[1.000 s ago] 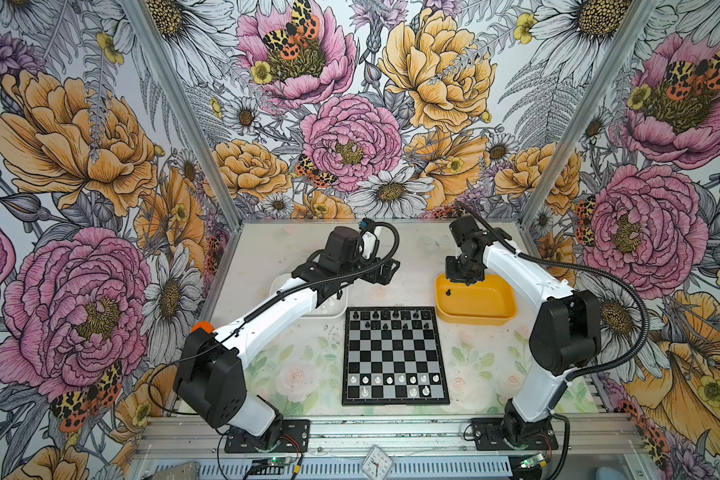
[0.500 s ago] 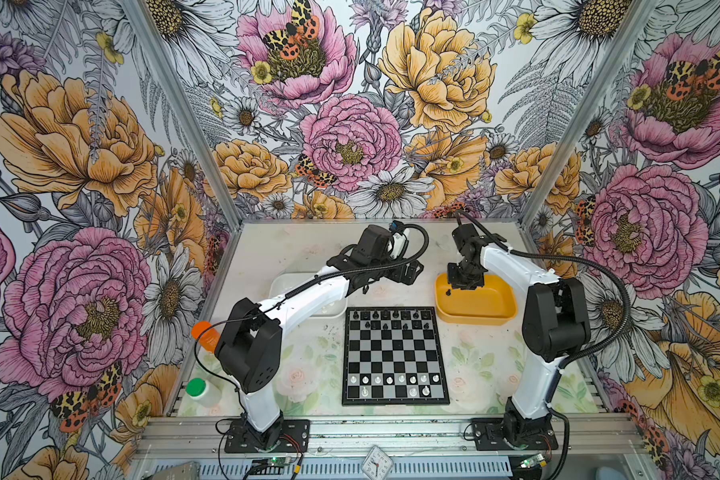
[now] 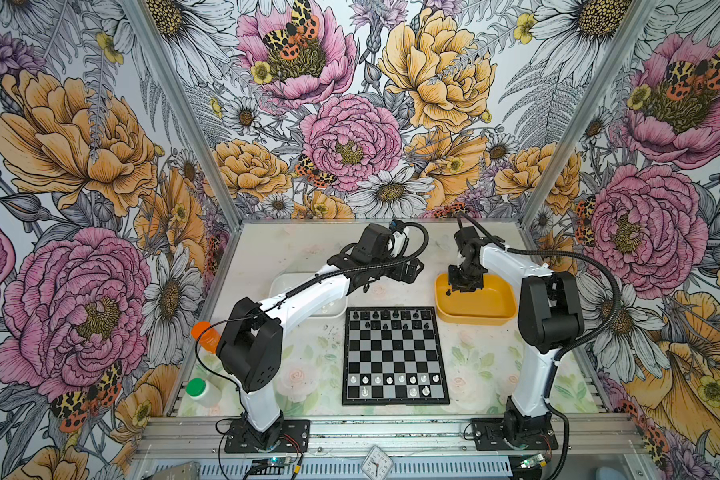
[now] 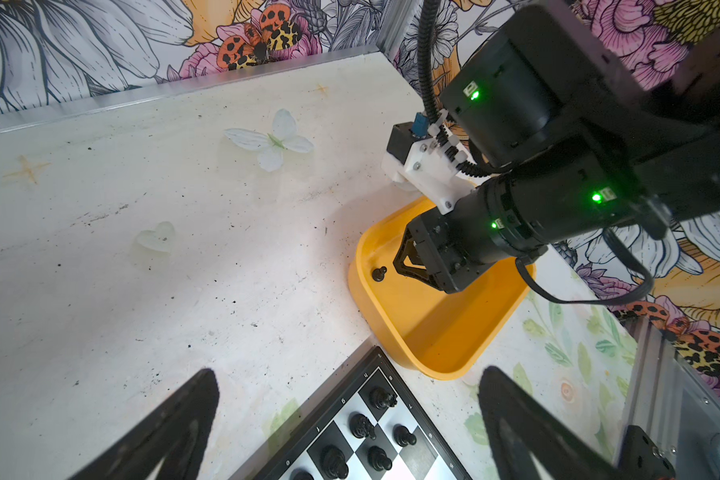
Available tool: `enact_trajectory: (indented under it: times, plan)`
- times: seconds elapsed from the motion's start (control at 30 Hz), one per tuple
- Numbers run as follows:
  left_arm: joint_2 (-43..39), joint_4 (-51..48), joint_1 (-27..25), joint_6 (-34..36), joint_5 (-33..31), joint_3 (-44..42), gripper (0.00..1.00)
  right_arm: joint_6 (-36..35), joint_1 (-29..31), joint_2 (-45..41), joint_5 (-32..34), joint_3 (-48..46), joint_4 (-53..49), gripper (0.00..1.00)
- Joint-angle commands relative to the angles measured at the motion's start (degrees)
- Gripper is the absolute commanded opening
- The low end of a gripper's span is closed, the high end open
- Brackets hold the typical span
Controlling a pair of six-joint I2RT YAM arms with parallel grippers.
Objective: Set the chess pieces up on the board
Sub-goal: 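Lower the right gripper onto the last black pawn in the yellow bin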
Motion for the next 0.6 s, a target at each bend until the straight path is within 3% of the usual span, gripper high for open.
enact_trajectory:
  times: [0.0, 0.57]
  plan:
    - [-1.4, -0.1, 0.7, -0.4, -0.7, -0.2, 0.99, 0.0, 0.0, 0.9, -1.2, 2.0, 1.5, 0.29]
    - [-2.9, -0.4, 2.9, -0.1, 0.0, -1.9, 0.99, 0.8, 1.0, 4.0, -2.9, 3.8, 2.4, 0.29]
